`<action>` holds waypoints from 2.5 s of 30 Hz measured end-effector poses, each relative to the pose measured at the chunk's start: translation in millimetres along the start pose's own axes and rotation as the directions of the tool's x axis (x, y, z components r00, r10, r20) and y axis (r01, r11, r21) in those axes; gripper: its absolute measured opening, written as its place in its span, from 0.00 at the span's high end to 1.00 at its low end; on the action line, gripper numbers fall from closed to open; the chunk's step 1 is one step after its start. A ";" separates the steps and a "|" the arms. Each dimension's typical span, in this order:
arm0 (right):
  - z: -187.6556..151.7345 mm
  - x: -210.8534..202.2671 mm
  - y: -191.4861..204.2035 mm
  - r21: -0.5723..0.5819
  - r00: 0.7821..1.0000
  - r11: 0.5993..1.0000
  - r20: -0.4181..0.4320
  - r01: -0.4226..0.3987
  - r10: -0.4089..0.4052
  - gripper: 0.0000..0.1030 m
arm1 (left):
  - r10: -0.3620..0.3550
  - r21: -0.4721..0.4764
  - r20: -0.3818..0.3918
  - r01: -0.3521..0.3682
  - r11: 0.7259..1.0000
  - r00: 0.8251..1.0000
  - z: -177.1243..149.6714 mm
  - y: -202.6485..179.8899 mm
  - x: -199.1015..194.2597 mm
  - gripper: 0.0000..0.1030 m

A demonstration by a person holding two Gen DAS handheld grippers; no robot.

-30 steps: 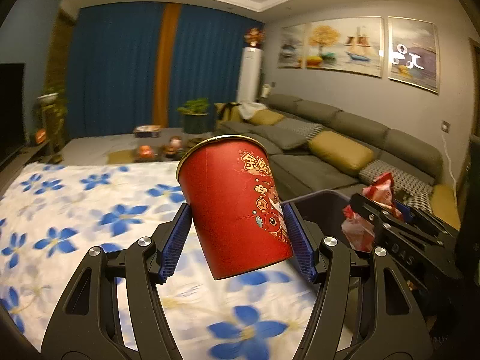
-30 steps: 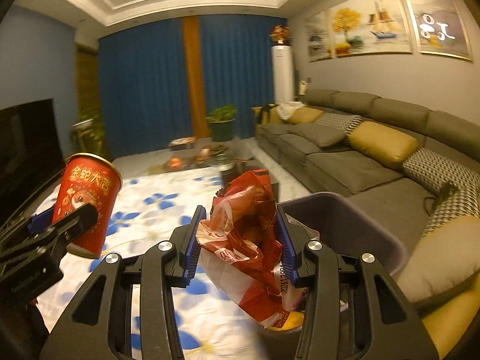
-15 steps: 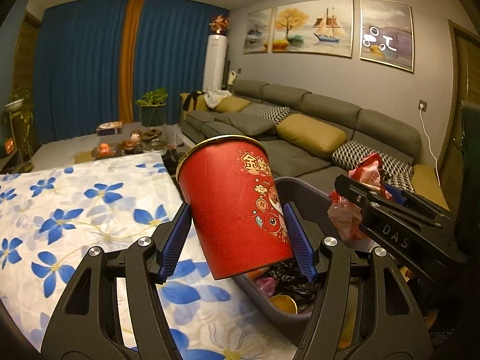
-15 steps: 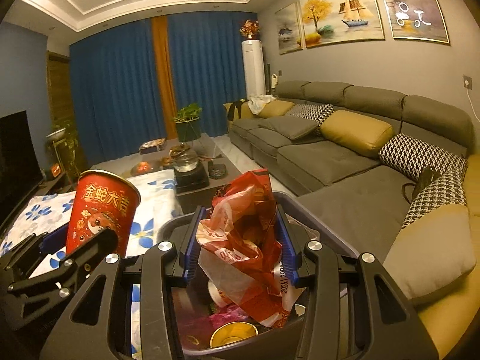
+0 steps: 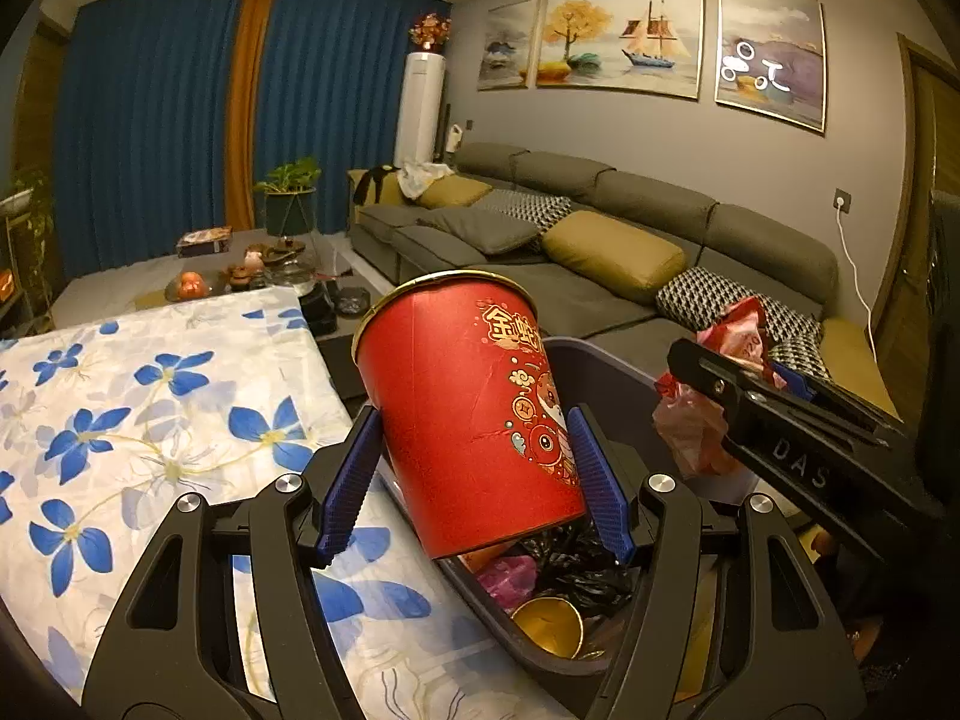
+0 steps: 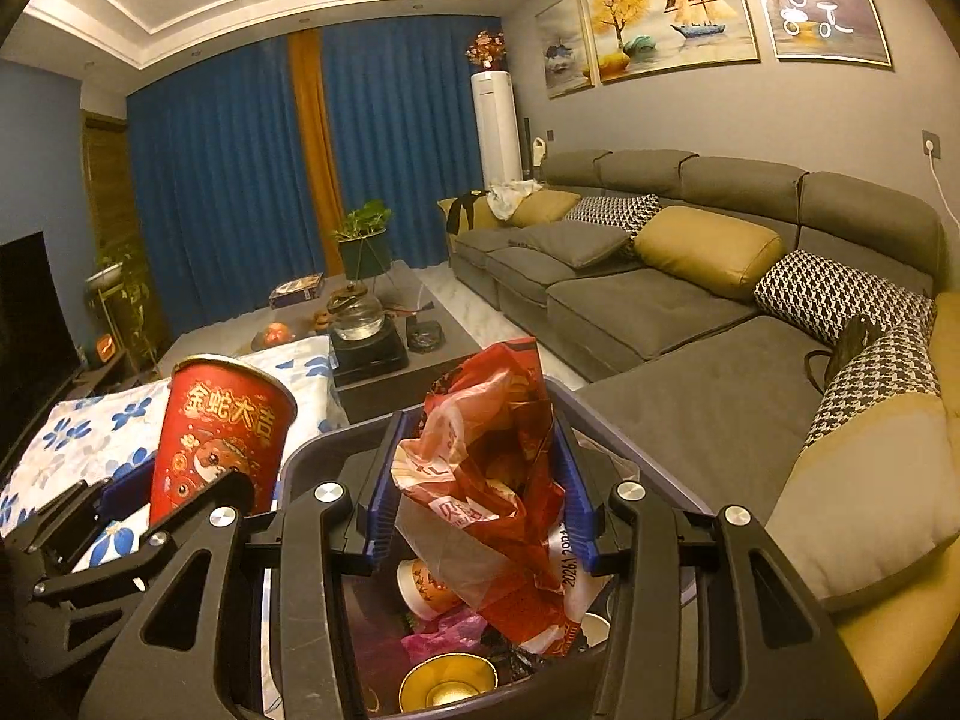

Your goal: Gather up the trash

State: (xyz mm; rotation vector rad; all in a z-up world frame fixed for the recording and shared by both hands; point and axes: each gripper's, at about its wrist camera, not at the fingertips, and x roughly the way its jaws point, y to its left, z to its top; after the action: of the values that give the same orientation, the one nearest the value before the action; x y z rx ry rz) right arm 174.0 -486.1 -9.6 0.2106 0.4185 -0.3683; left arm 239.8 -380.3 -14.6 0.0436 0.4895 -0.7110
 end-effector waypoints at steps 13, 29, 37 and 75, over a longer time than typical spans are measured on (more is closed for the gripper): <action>3.0 9.8 -6.5 0.030 1.000 1.000 -0.015 -0.004 0.004 0.51 | -0.016 -0.006 -0.027 0.016 1.000 1.000 -3.0 -0.5 17.1 0.39; 11.1 -6.4 -21.7 0.073 0.997 0.997 0.061 0.036 -0.040 0.18 | -0.041 -0.031 -0.070 0.039 0.999 0.997 -9.8 4.6 37.0 0.22; -0.7 -35.1 -10.1 0.030 0.990 0.995 0.098 0.100 -0.102 0.05 | 0.085 -0.037 -0.048 -0.086 0.996 0.995 -11.5 20.3 8.1 0.08; -90.0 -200.5 145.0 -0.099 0.990 0.993 0.130 0.067 -0.054 0.05 | 0.434 -0.068 0.084 -0.430 0.900 0.897 -72.5 96.6 -261.0 0.06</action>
State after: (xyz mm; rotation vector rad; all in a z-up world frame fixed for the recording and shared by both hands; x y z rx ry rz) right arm 28.2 -268.2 14.5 0.0733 0.3178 -0.4162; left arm 101.4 -131.4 25.3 0.0706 0.3846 -0.2610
